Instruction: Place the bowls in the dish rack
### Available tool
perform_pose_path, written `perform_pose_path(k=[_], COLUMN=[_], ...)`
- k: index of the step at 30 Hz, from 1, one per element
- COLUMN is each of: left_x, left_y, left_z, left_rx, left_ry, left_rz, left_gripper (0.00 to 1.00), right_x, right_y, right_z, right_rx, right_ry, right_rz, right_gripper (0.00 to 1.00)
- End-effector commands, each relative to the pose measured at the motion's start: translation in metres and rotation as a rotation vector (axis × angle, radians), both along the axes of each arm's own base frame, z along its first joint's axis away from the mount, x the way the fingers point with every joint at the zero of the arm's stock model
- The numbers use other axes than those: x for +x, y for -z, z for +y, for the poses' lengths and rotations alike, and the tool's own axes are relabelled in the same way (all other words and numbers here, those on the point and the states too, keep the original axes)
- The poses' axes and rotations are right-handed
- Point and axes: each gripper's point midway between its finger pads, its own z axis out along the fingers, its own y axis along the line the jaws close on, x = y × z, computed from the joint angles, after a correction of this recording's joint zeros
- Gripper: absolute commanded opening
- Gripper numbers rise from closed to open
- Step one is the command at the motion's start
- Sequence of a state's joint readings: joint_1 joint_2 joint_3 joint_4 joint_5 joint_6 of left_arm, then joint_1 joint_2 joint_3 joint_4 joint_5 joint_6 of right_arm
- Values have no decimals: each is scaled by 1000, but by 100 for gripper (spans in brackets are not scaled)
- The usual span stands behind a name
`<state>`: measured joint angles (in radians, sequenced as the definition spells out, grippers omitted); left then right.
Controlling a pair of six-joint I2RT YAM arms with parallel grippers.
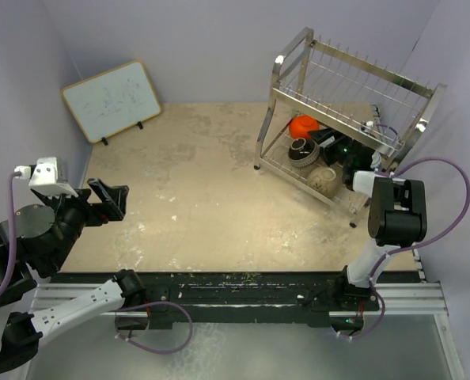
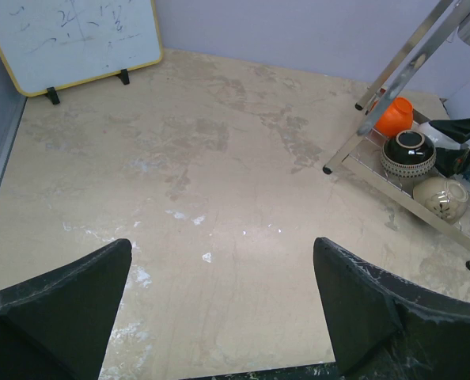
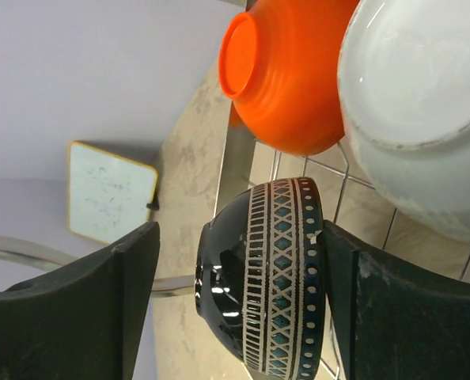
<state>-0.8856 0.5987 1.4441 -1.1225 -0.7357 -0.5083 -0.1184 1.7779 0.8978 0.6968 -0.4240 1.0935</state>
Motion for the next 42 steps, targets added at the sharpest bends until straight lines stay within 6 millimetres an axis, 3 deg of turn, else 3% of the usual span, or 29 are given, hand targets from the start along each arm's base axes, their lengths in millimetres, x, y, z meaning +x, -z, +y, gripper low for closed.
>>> perform_pose_path(k=[1, 10, 16, 21, 28, 36, 42], left_x=[0, 2, 6, 8, 11, 13, 13], left_y=[-6, -4, -1, 0, 4, 9, 9], left_z=[-1, -4, -9, -12, -18, -22, -21], left_rx=[-20, -16, -9, -3, 8, 14, 18], left_ry=[5, 7, 13, 18, 23, 29, 24], left_rz=[-23, -17, -12, -10, 4, 13, 14], left_gripper=[99, 99, 99, 99, 99, 99, 99], right_x=[-9, -13, -17, -23, -24, -28, -47], right_y=[22, 23, 27, 1, -50, -63, -78], right_z=[-12, -31, -44, -40, -16, 35, 77], right_rx=[-98, -227, -322, -332, -369, -218, -105], right_ry=[29, 86, 111, 107, 1, -241, -411], right_rz=[94, 138, 196, 82, -122, -272, -384], right_gripper=[84, 87, 95, 97, 99, 99, 99])
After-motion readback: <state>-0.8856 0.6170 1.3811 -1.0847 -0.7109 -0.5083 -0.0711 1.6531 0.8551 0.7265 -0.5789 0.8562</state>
